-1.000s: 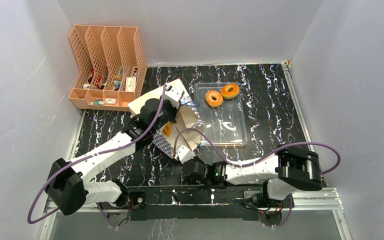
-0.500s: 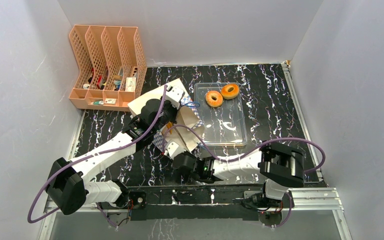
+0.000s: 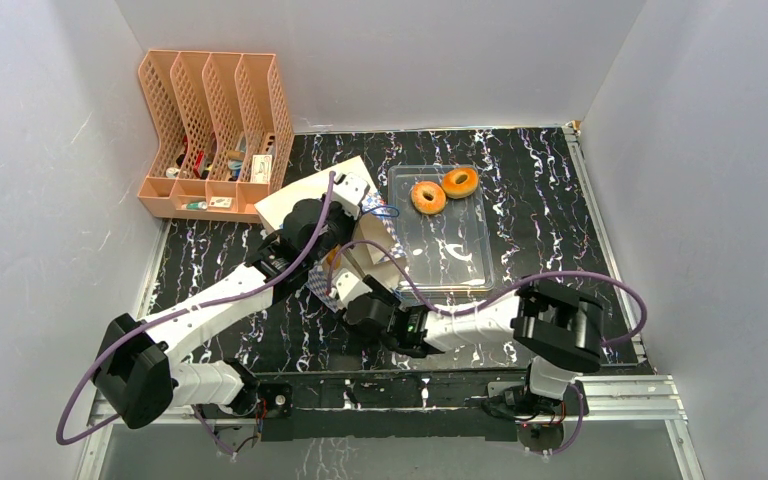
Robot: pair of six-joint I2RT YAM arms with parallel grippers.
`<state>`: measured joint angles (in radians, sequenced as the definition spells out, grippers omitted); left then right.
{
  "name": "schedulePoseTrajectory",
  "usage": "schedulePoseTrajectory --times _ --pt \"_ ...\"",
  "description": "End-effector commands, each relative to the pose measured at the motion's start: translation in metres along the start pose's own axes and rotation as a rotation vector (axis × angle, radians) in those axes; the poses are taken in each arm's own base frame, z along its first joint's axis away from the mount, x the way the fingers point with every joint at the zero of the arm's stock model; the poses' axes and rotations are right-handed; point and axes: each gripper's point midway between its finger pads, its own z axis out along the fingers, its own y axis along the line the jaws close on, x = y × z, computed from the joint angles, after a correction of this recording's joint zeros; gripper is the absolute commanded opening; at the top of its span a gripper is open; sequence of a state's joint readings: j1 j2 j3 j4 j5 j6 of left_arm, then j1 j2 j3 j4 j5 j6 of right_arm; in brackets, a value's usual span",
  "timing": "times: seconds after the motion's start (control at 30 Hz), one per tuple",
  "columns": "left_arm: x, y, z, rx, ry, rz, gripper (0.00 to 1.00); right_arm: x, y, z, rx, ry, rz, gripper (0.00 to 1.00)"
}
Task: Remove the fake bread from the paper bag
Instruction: Pick up the clamp from the paper bag.
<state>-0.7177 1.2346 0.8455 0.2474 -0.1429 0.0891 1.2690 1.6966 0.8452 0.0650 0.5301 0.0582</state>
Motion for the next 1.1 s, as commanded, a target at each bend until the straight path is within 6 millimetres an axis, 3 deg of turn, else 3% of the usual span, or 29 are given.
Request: schedulePoseTrajectory --times 0.0,0.2,0.57,1.07 --pt "0.009 -0.002 0.0 -0.003 0.019 -0.009 0.0 -0.047 -0.009 -0.022 -0.011 -0.156 0.133 0.61" --pt "0.009 -0.004 0.001 0.003 0.018 -0.013 0.0 -0.046 -0.025 -0.033 0.026 -0.189 0.206 0.7" --pt "0.002 -0.005 -0.001 0.006 0.016 -0.007 0.0 -0.029 -0.032 0.001 -0.039 -0.129 0.29 0.7" --pt "0.001 -0.005 0.001 0.005 0.018 0.003 0.0 -0.027 -0.021 0.003 -0.136 -0.127 0.312 0.79"
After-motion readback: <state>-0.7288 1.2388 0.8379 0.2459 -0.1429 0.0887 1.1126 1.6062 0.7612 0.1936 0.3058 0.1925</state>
